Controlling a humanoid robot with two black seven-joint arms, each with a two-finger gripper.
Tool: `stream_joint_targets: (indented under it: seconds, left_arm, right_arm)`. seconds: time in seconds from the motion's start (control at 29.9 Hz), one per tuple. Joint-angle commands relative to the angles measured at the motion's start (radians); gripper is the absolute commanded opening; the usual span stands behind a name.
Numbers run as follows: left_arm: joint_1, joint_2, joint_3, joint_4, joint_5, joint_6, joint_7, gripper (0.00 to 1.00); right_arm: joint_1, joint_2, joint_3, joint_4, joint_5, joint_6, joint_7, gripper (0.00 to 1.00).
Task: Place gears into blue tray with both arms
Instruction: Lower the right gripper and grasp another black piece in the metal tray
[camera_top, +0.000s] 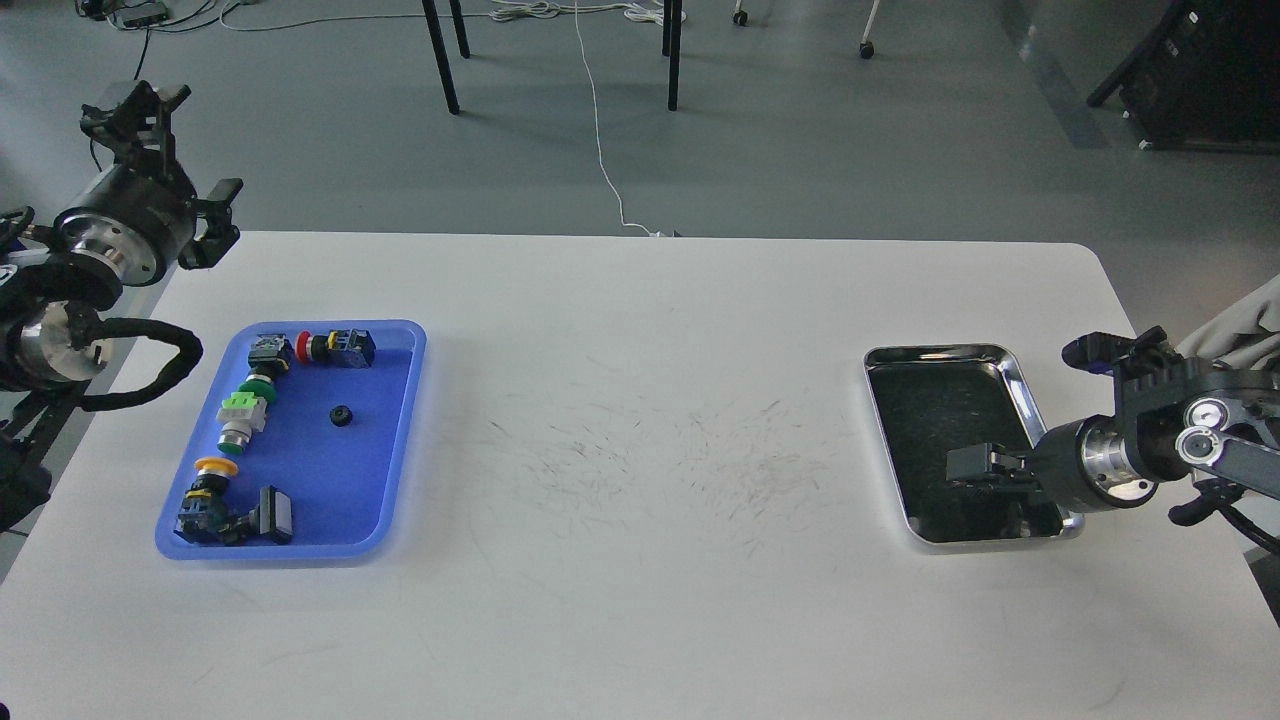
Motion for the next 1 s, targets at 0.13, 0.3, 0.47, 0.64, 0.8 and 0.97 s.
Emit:
stream_joint_targets:
  seconds: [0.13, 0.3, 0.47, 0.64, 0.8, 0.97]
  left_arm:
    - [0.0, 0.0, 0.0, 0.0, 0.001, 0.0, 0.0, 0.98]
    - [0.0, 0.0, 0.0, 0.0, 0.001, 0.0, -0.002, 0.98]
    - [0.0, -0.001, 0.0, 0.002, 0.001, 0.002, -0.002, 0.98]
    - [0.0, -0.003, 0.0, 0.003, 0.001, 0.0, -0.002, 0.98]
    - [0.0, -0.003, 0.0, 0.006, 0.001, 0.002, -0.002, 0.98]
    - [0.0, -0.006, 0.0, 0.008, 0.001, 0.002, -0.002, 0.98]
  right_arm:
    - [0.036, 0.009, -0.051, -0.003, 0.0, 0.0, 0.001, 0.79]
    - [0.042, 0.019, -0.062, -0.015, -0.002, 0.0, 0.001, 0.63]
    - [0.048, 0.036, -0.077, -0.056, -0.018, 0.0, 0.001, 0.58]
    - [0.05, 0.05, -0.086, -0.062, -0.022, 0.0, 0.001, 0.51]
    - [0.05, 0.056, -0.088, -0.066, -0.023, 0.0, -0.001, 0.39]
    - [0.053, 0.056, -0.088, -0.076, -0.022, 0.0, 0.001, 0.21]
